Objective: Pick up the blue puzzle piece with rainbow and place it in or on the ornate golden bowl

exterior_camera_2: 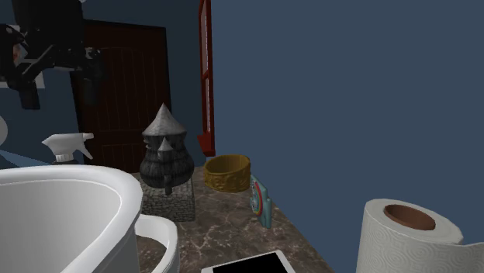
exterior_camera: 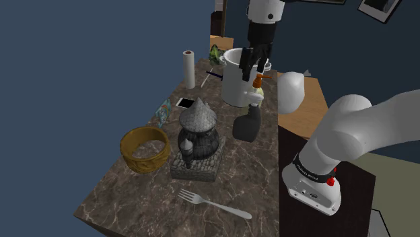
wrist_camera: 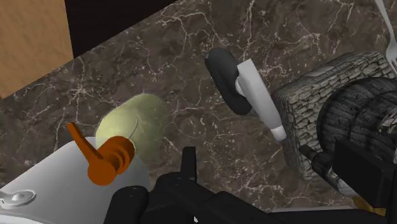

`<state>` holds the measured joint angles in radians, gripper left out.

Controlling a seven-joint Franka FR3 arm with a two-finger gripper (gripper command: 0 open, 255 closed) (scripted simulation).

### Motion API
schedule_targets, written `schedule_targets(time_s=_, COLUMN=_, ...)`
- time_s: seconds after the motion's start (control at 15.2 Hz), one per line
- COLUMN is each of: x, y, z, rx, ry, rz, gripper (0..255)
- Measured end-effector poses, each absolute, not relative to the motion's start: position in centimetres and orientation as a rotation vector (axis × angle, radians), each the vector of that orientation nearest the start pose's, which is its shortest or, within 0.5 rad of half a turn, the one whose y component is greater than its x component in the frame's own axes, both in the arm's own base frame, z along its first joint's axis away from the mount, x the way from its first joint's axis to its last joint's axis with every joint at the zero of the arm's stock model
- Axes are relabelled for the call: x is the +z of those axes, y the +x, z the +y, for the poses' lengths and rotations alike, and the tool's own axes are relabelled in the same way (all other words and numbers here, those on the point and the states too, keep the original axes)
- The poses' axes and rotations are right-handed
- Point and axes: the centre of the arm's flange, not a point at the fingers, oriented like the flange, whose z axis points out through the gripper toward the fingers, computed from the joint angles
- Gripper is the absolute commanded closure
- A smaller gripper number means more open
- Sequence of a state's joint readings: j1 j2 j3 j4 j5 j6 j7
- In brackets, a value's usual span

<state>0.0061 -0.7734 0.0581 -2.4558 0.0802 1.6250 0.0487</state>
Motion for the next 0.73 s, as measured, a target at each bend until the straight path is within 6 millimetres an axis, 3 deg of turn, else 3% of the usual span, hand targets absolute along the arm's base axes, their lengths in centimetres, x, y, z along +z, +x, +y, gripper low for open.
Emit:
schedule_targets(time_s=0.2, x=53.6, y=31.7, z=4.5, rx=0.093, ry=-3.105, rz=0.075, gripper=0)
schedule_targets(time_s=0.73, x=49.6, y=38.2, z=11.4, rx=0.085, ry=-3.081, rz=0.490, gripper=0)
